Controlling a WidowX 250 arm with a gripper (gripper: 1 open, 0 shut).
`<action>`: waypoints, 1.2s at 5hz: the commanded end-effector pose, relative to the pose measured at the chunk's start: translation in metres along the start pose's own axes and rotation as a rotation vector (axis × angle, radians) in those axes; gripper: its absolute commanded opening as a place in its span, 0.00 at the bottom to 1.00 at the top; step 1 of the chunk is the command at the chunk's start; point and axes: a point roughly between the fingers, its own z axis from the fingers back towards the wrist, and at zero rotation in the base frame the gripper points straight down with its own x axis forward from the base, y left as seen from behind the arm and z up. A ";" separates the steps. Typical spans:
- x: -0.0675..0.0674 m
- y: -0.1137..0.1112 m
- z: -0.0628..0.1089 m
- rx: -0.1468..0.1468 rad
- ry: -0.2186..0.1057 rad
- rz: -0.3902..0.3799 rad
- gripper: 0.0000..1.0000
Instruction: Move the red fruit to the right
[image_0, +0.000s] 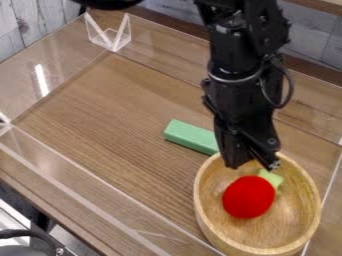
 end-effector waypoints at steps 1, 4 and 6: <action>0.014 0.002 0.018 0.021 -0.074 -0.011 0.00; 0.013 0.002 0.015 0.023 -0.071 -0.020 0.00; 0.012 0.002 0.013 0.024 -0.070 -0.028 0.00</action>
